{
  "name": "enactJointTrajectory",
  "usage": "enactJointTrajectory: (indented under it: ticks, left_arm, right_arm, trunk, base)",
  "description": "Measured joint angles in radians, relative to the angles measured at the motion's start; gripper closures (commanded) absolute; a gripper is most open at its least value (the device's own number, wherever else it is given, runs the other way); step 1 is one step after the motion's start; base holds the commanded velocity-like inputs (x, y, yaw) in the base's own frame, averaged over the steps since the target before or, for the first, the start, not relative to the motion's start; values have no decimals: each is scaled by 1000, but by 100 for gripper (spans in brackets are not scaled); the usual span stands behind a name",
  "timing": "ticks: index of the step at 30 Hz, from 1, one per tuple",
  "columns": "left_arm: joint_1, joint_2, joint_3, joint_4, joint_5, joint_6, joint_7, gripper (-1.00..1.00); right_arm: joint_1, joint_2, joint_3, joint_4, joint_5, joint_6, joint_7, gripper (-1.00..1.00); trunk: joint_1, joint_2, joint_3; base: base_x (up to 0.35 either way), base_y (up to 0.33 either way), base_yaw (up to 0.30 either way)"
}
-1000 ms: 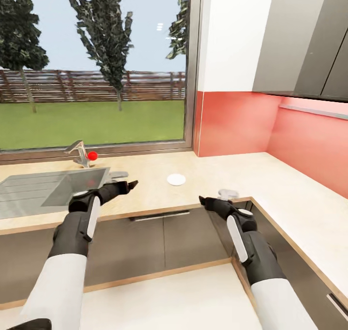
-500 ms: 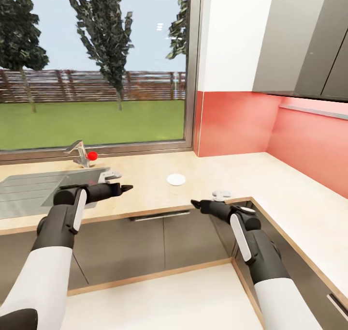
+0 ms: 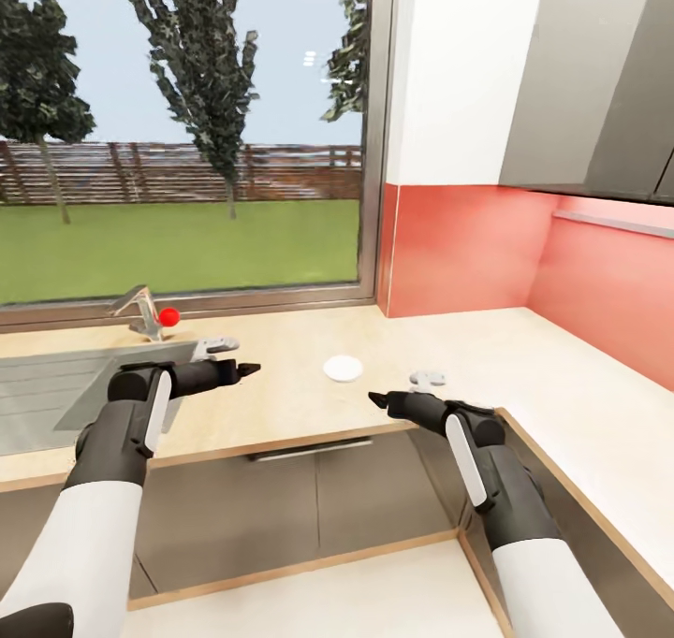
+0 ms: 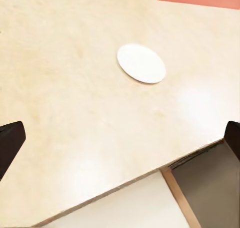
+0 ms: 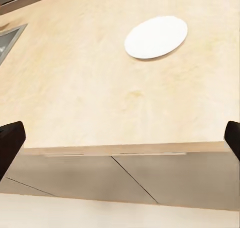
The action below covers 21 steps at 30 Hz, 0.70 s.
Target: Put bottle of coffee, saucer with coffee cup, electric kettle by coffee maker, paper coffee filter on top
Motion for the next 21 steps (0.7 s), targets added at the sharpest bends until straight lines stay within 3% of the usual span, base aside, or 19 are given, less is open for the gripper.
enactJointTrajectory:
  ticks: [10,21]
  left_arm:
    - [5,0,1,12,1,-3,-2,-100]
    - [9,0,1,16,1,-18,-3,-100]
  right_arm:
    - [0,1,4,-1,1,0,0,-100]
    - [0,2,3,0,1,0,0,-100]
  trunk:
    - [0,0,1]
    - [0,0,2]
  base:
    - [310,150,0]
    - [330,-11,47]
